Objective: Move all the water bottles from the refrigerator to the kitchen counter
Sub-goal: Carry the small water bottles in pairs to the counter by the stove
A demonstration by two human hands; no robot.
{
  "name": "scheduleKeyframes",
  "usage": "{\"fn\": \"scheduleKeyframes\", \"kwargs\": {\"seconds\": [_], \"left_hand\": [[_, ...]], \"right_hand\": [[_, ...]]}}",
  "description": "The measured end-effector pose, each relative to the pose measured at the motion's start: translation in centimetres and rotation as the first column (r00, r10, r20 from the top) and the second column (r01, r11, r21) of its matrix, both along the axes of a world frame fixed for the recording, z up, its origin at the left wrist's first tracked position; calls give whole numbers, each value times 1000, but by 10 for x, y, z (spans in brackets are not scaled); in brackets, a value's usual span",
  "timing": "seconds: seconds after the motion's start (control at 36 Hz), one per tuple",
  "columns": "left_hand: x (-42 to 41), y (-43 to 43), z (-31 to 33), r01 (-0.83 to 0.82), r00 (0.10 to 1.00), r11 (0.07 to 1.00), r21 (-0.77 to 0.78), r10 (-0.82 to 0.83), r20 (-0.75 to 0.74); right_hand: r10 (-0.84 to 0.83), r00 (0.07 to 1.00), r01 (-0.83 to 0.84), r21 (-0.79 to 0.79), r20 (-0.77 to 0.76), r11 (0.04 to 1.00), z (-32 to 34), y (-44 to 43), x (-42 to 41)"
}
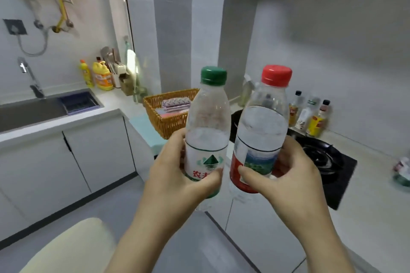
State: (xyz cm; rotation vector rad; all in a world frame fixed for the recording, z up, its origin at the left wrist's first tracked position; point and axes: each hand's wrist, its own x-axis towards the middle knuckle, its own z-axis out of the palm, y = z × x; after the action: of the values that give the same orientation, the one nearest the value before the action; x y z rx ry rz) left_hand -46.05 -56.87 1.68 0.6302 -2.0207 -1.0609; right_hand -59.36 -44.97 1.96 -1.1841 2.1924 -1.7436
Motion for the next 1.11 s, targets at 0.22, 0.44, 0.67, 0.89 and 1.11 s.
{"fn": "scheduleKeyframes", "kwargs": {"seconds": [0.22,0.44,0.67,0.89,1.11], "left_hand": [[-50,-3,-10,226,973,974,21,-226,37],[-104,21,-14,389,920,921,21,-389,52],[-171,67,-18,480,875,877,27,-480,65],[-239,131,-12,563,826,826,-1,-563,26],[-294,186,-15,637,771,770,40,-637,5]], "right_hand": [[-238,971,238,38,-2,970,-9,26,-23],[-417,909,416,53,18,908,-15,64,-52],[-538,842,535,76,41,842,-21,121,-98],[-620,784,617,56,37,785,-13,186,-152],[-697,714,693,73,65,717,-19,244,-197]]}}
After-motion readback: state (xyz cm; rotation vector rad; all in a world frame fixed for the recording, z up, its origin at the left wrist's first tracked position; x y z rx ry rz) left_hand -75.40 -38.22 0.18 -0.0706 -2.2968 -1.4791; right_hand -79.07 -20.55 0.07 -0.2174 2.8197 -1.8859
